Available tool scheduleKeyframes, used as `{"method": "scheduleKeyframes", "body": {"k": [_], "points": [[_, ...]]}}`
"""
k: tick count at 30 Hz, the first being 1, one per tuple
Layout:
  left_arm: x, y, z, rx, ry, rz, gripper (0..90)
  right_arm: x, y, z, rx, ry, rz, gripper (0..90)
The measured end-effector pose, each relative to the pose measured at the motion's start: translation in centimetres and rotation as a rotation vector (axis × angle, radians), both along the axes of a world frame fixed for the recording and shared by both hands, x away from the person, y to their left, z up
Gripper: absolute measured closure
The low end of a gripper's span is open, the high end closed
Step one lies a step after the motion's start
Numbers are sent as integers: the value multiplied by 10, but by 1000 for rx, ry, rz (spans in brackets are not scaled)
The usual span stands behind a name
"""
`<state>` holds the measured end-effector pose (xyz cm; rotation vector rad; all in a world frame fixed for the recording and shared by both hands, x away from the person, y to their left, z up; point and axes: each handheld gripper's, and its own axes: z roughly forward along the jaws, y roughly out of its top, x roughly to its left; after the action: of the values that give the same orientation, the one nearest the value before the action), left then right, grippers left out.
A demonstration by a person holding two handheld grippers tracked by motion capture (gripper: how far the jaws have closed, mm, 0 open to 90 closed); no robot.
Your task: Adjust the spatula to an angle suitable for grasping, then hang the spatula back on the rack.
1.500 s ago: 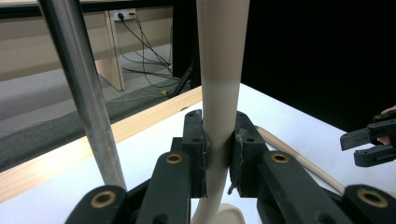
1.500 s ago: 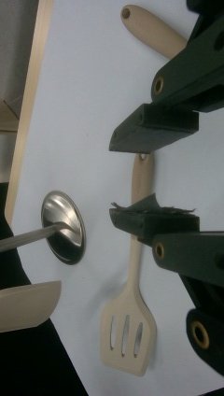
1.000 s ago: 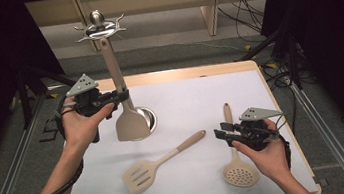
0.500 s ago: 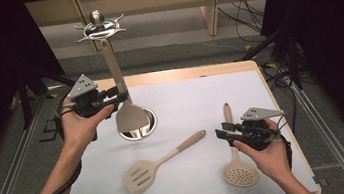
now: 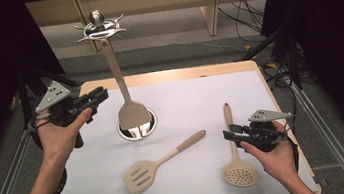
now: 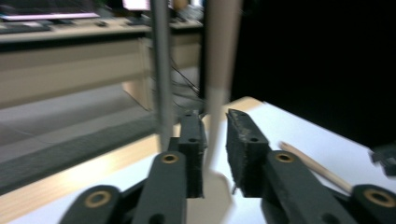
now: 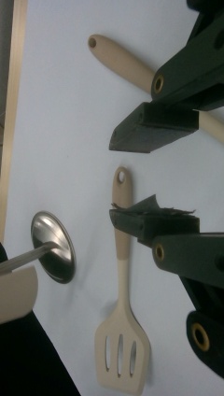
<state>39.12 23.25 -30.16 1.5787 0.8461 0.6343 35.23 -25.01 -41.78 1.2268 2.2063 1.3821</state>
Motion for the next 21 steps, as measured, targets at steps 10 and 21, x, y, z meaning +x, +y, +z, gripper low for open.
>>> {"method": "scheduleKeyframes", "body": {"k": [10,21], "points": [[-5,12,34,-112,-146,124,865,-5,-7,0,-11,12,-29,628],[11,0,64,-101,-212,129,886,-2,-7,0,-18,6,-24,634]]}}
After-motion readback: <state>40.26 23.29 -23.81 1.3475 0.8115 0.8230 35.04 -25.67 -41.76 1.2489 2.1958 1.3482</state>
